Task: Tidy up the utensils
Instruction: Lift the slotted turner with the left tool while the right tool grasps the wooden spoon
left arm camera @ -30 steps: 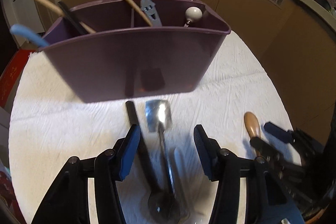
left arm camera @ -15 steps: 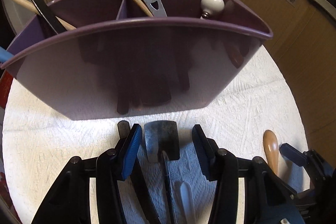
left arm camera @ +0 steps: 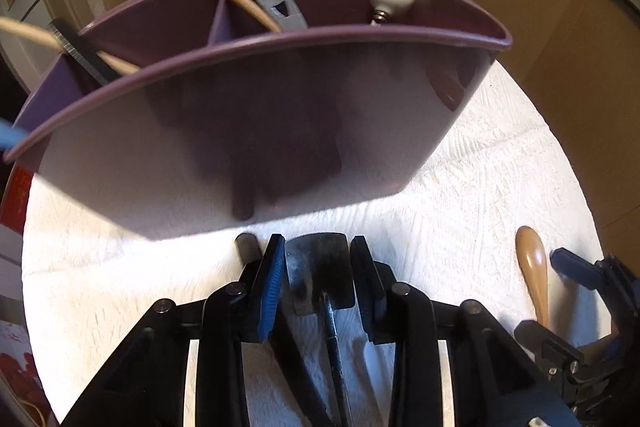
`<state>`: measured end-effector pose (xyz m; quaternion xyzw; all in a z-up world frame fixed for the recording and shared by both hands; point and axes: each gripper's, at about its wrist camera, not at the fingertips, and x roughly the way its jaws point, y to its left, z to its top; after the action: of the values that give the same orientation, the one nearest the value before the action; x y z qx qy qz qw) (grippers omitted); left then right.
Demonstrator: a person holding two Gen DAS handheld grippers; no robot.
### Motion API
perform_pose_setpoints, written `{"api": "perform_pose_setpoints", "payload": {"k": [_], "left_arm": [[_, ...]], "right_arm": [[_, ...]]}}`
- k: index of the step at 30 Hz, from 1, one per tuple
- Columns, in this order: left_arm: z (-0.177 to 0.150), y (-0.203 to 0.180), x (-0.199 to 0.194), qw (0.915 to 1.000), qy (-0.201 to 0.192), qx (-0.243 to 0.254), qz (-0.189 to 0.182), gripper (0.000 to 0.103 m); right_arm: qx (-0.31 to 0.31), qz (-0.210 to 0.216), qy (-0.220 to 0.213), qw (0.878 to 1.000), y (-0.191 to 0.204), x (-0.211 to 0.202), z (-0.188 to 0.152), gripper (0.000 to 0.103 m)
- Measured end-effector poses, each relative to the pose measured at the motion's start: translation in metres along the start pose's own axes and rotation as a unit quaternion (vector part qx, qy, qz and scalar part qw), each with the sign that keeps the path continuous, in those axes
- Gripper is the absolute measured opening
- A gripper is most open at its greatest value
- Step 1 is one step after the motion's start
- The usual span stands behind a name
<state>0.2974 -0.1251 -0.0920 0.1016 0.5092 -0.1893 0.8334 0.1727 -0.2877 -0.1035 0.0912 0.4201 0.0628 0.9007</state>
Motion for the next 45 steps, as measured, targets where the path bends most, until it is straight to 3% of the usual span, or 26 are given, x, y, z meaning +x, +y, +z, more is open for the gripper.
{"api": "perform_pose_setpoints", "payload": {"k": [3, 12, 13, 16, 27, 28, 30, 33, 45], "left_arm": [[-0.014, 0.003, -0.018, 0.9998, -0.015, -0.008, -0.004, 0.03], [-0.067, 0.037, -0.126, 0.9934, -0.113, -0.022, -0.003, 0.03], [-0.07, 0.044, -0.132, 0.9926, -0.117, -0.031, -0.008, 0.03], [-0.082, 0.053, -0.145, 0.9901, -0.129, -0.051, -0.021, 0.03], [-0.108, 0.069, -0.169, 0.9851, -0.149, -0.076, -0.039, 0.03], [-0.109, 0.07, -0.169, 0.9849, -0.15, -0.077, -0.04, 0.03], [-0.111, 0.071, -0.168, 0.9847, -0.15, -0.08, -0.04, 0.03], [-0.112, 0.072, -0.168, 0.9845, -0.149, -0.083, -0.039, 0.03], [-0.114, 0.052, -0.186, 0.9841, -0.164, -0.056, -0.04, 0.029]], "right_arm": [[-0.006, 0.0, 0.004, 1.0, 0.002, 0.0, 0.0, 0.081], [0.031, -0.037, -0.015, 0.999, -0.018, -0.025, 0.004, 0.082], [0.025, -0.046, -0.015, 0.999, -0.018, -0.027, 0.006, 0.08], [0.004, -0.062, -0.004, 0.998, -0.01, -0.024, 0.012, 0.056], [-0.033, -0.107, 0.031, 0.993, 0.018, 0.016, 0.018, 0.05], [-0.04, -0.113, 0.031, 0.992, 0.02, 0.017, 0.017, 0.048], [-0.044, -0.114, 0.032, 0.992, 0.022, 0.016, 0.018, 0.033], [-0.051, -0.112, 0.037, 0.992, 0.027, 0.012, 0.018, 0.032], [-0.104, -0.049, -0.056, 0.992, 0.088, -0.073, 0.03, 0.031]]}}
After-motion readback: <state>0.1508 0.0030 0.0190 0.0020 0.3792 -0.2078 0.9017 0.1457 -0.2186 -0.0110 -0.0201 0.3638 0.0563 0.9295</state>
